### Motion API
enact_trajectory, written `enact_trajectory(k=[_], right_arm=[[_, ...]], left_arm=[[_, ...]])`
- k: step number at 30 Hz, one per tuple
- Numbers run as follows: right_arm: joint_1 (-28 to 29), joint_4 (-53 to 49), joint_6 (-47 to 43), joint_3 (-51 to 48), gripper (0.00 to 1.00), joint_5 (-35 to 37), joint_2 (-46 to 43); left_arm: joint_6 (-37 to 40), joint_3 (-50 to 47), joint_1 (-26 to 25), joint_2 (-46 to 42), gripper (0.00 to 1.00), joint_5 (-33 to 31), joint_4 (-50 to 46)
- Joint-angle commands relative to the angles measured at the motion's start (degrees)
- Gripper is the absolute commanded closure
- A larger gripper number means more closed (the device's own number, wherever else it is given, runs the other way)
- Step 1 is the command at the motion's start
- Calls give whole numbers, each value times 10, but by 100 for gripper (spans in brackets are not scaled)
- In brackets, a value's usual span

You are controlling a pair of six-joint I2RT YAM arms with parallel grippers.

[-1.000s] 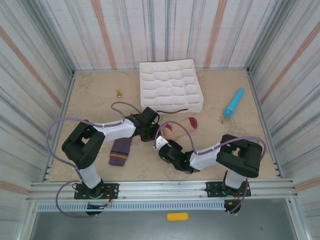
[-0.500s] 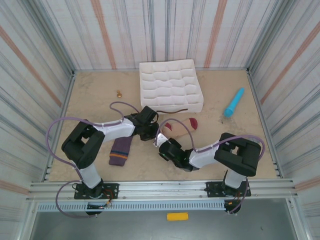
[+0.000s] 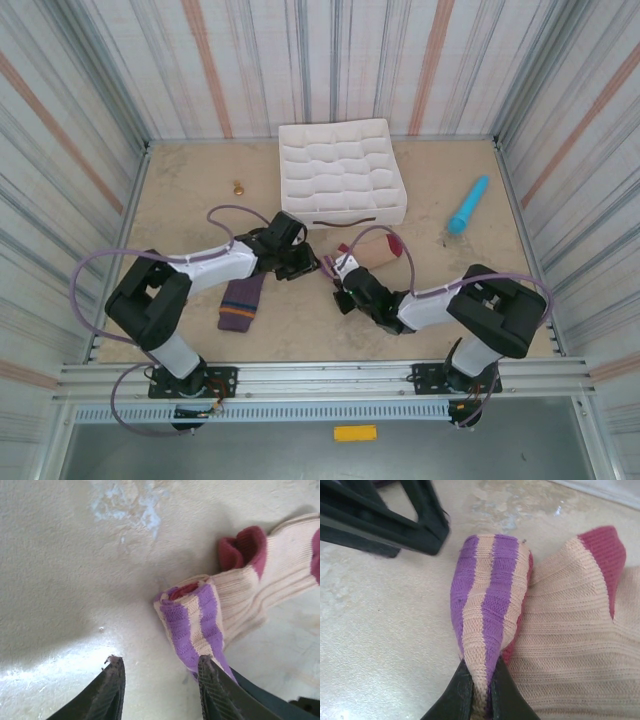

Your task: Roll the socks

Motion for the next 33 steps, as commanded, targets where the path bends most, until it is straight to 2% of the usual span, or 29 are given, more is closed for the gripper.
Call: enact_trajectory(k=[1,8,15,19,26,33], right_arm=[[-33,-44,73,-48,100,-95,2],[-149,6,163,-78,100,-311,11],[-218,43,252,-84,100,-416,58],[-247,50,302,-84,100,-443,78],[-295,31,386,-84,100,-483,96],[-328,-1,442,-81,100,-499,99]], left_arm=[[7,-4,6,-17,57,-1,-6],[5,-13,6,-15,56,-2,10],[3,-21,5,-22,56,-3,21],[2,-27,-4,-31,55,-14,40],[2,-38,-13,-26,38,-16,93],[-4,-26,-28,17,38,-3,132]])
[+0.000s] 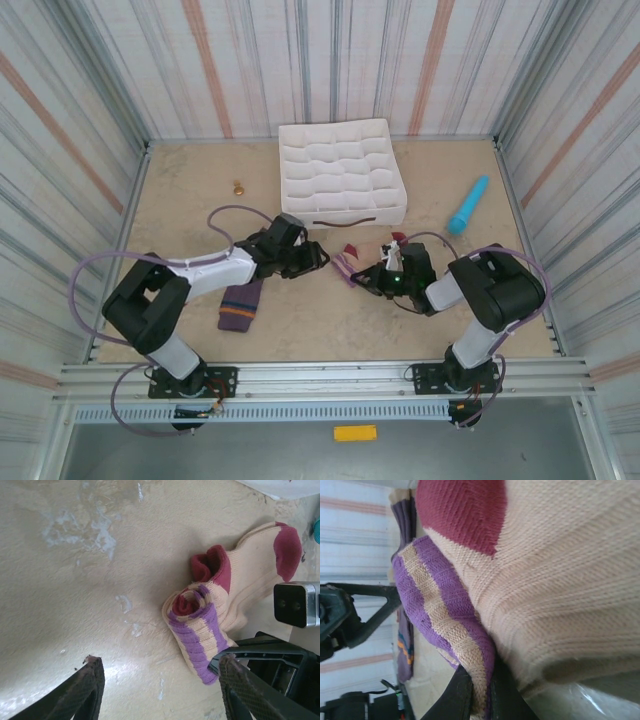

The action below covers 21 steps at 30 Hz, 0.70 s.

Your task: Roll the socks

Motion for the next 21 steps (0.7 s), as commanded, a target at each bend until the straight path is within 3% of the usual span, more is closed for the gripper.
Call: enact_trajectory(k=[1,8,21], right_arm=[[-10,-161,41,-14,100,27,27],[-19,-239,32,-5,100,70,15],[-31,-168,56,-16,100,55,55]], left_arm=[[-5,8,-12,25,40,5,35],[-10,34,-34,73,45,14,63],[-30,51,-52,129,52,4,92]])
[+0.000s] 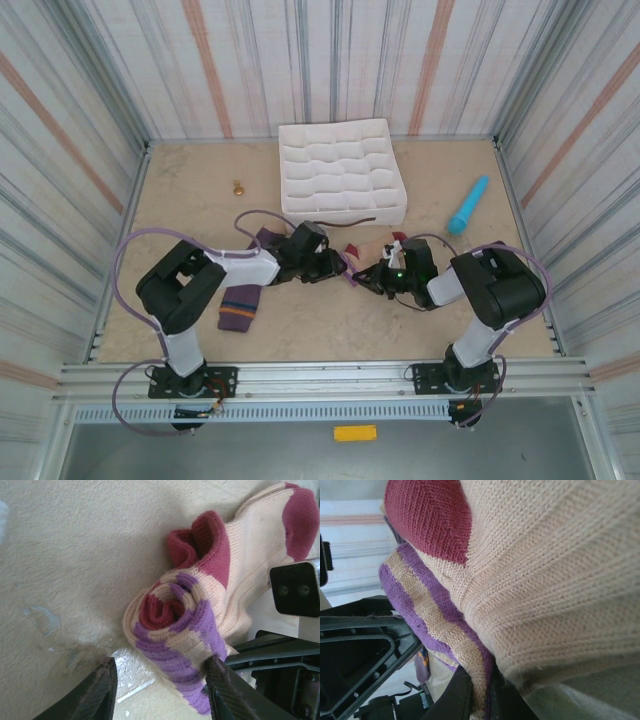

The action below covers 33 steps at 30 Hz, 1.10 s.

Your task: Roll the socks

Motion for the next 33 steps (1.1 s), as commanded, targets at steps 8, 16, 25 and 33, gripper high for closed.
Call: enact_trajectory(k=[8,16,25,33], right_arm=[[-17,-99,13,-42,100,80,50],[-8,-202,-70,-22,74,105,-60],[129,-441,-252,54,47,321,-277],[267,-480,-362,96,38,503,-317]], left_arm=[[-4,43,1,40,78,-20,-32],[35,64,31,38,97,-6,-101],[68,87,48,12,100,-1,-211],[76,90,50,-6,99,6,-260]])
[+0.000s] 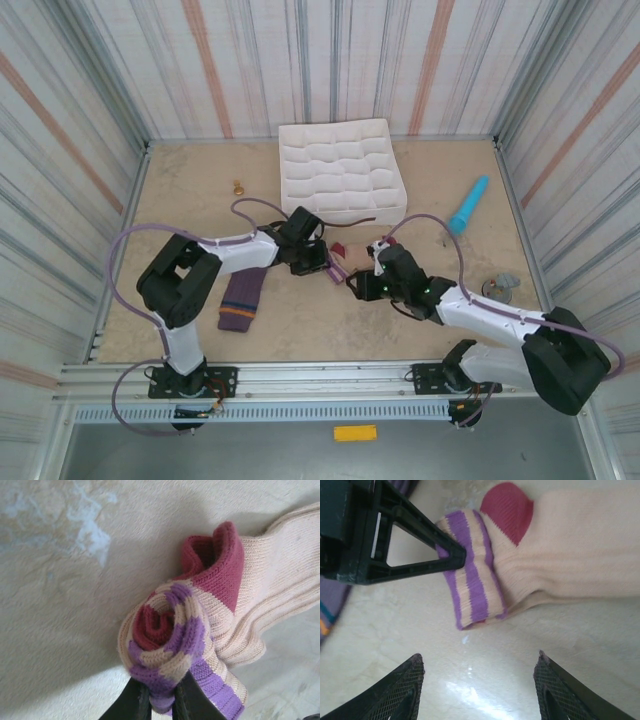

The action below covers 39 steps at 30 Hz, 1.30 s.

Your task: Roll the socks

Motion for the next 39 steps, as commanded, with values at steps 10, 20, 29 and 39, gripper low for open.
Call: enact_trajectory(k=[10,20,29,39], right_arm=[[212,59,-199,42,38,313,129],[258,151,-290,79,39,440,266],[257,187,-295,99,58,467,355],[220,183,-231,63,100,374,337]], left_arm=[[12,-15,6,-21,97,26,-53],[11,-34,12,-23,97,49,-45],[12,-40,15,-25,95,55,-42],[15,-66,34,-57,58,60,-14]])
